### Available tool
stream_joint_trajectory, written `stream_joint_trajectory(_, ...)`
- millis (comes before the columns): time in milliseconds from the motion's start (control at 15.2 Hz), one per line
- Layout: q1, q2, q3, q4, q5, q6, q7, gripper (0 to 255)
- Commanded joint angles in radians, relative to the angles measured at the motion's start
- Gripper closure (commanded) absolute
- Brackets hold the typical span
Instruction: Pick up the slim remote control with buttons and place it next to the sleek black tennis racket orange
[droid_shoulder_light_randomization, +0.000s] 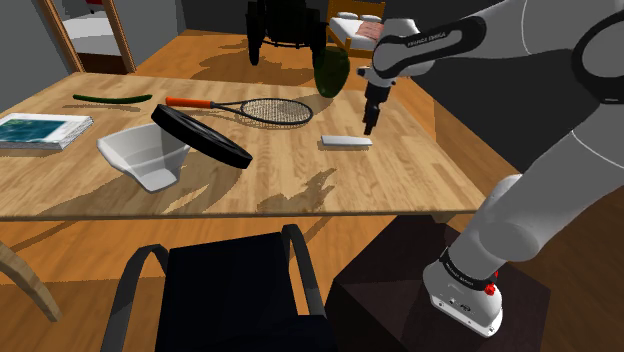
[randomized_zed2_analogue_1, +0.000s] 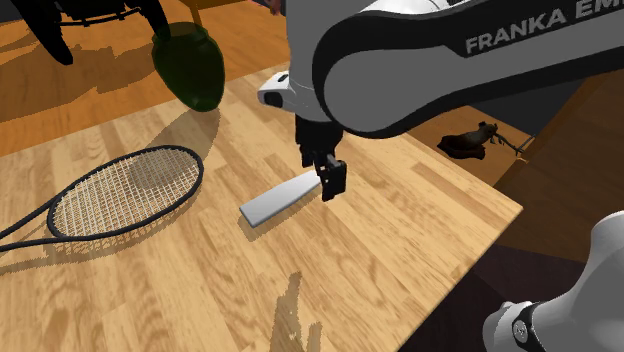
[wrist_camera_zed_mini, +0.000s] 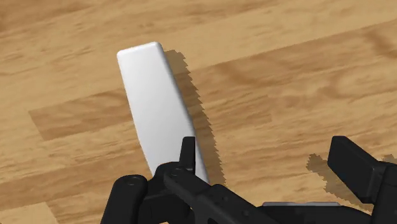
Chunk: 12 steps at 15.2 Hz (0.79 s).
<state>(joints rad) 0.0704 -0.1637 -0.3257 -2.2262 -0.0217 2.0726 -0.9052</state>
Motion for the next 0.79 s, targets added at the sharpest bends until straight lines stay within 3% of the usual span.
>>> stream_joint_trajectory(0,0.004,0.084,-0.017,0.039,0.022,0.04,-0.085,0)
stream_joint_trajectory(462,-0.017,0.357,-0.021,0.223,0.113,0.105,-0.333,0)
stream_joint_trajectory(726,-0.02,0.384,-0.016,0.202,0.127,0.153,-0.343,0)
